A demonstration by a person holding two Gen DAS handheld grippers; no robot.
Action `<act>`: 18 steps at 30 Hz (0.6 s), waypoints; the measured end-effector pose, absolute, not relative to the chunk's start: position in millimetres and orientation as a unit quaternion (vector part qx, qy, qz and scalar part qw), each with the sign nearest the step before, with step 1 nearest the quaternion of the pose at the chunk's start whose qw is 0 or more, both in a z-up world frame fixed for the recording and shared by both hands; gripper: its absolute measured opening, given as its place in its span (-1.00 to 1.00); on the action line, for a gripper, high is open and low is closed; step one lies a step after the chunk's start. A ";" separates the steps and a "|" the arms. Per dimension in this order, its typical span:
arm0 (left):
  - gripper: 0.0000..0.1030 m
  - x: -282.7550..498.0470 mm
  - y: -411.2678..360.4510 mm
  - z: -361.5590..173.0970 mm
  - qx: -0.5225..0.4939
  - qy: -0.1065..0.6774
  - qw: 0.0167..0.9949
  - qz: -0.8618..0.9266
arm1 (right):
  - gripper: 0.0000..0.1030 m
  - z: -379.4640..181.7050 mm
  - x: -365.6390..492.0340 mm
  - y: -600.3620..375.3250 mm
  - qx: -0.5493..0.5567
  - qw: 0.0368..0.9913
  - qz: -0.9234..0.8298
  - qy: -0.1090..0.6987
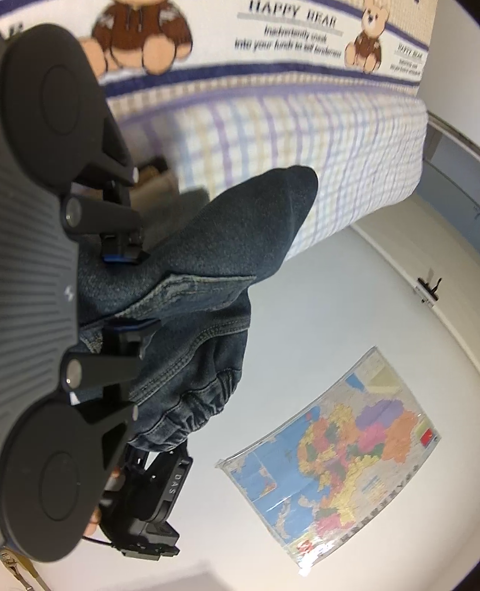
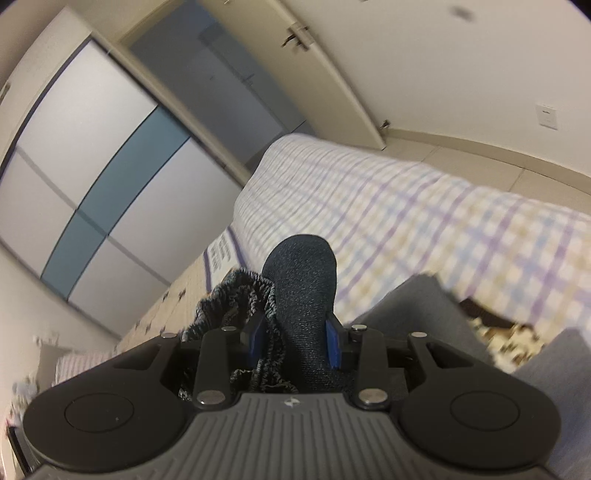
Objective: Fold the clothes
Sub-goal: 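Lift and carry the folded jeans with both grippers to the clothes stack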
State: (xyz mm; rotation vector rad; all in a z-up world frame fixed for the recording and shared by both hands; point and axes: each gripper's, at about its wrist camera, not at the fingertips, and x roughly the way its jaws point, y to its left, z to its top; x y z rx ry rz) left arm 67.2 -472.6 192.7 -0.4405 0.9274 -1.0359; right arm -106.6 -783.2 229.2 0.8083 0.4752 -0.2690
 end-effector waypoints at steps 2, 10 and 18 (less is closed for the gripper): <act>-0.46 68.4 -492.2 186.4 -0.203 0.431 0.737 -0.479 | -0.29 224.8 -110.6 -803.2 0.396 0.880 -0.140 0.220; -0.46 68.6 -556.5 151.6 -0.191 0.443 0.727 -0.488 | -0.40 180.6 -107.1 -861.3 0.414 0.870 -0.173 0.206; -0.28 63.7 -555.0 128.5 -0.154 0.403 0.748 -0.504 | -0.40 117.6 -101.5 -884.0 0.434 0.852 -0.220 0.193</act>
